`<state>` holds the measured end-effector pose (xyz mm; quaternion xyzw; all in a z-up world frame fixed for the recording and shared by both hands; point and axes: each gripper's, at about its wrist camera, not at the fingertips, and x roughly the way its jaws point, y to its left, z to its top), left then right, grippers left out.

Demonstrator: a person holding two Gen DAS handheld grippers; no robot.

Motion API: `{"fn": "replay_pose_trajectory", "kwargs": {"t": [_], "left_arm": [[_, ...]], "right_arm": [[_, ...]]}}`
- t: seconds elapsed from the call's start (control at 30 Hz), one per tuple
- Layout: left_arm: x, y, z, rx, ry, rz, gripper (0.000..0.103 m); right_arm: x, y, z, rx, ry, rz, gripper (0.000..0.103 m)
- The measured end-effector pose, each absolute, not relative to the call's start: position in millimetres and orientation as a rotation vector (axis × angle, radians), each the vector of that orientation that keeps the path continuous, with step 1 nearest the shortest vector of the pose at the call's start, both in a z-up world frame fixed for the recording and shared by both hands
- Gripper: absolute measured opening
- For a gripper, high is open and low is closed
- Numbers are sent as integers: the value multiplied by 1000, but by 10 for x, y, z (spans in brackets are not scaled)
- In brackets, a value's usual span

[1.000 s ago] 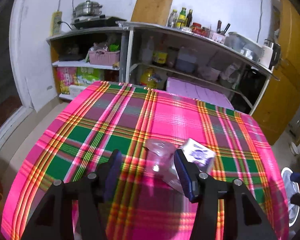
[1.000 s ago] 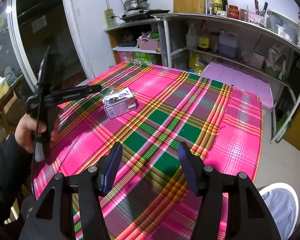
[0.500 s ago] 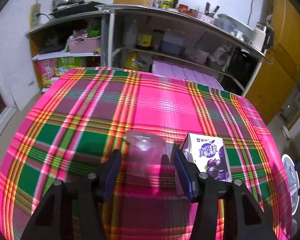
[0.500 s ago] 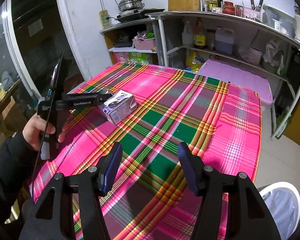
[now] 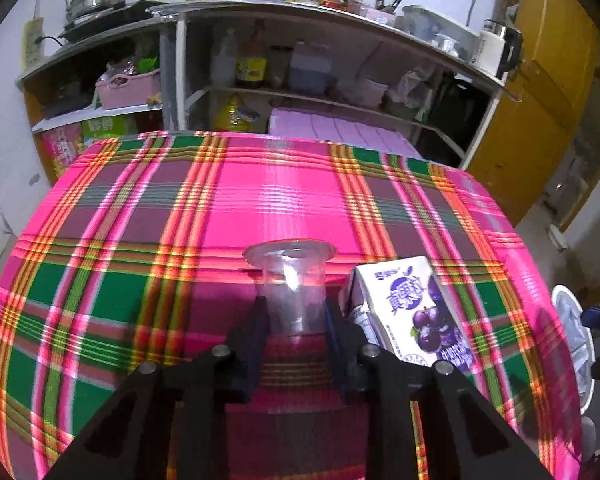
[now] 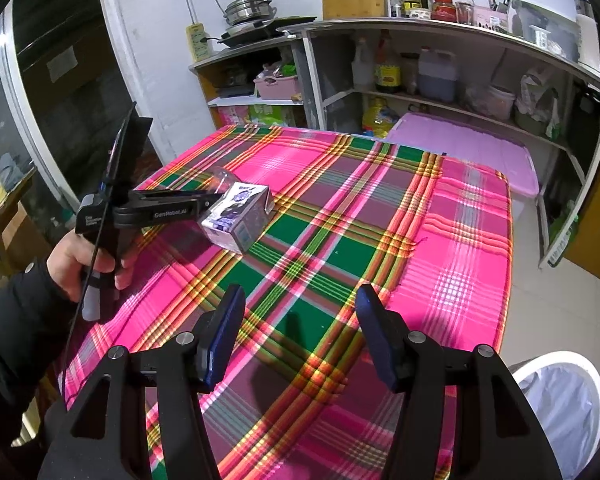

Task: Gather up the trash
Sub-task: 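Grasp the clear plastic cup with left gripper while right gripper grasps the purple juice box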

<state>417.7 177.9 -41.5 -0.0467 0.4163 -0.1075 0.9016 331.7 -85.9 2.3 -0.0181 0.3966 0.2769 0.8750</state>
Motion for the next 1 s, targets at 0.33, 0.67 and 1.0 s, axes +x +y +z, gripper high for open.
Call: {"fn": "replay_pose_trajectory", "kwargs": {"t": [0.33, 0.67, 1.0], "left_arm": [[3845, 1242, -346, -54, 857, -386, 27], [3436, 1288, -138, -66, 793, -313, 27], [3086, 1631, 55, -110, 731, -214, 27]], "right_arm": [[3320, -976, 63, -17, 814, 549, 58], [3443, -772, -33, -114, 822, 592, 61], [3624, -398, -296, -210, 869, 636, 61]]}}
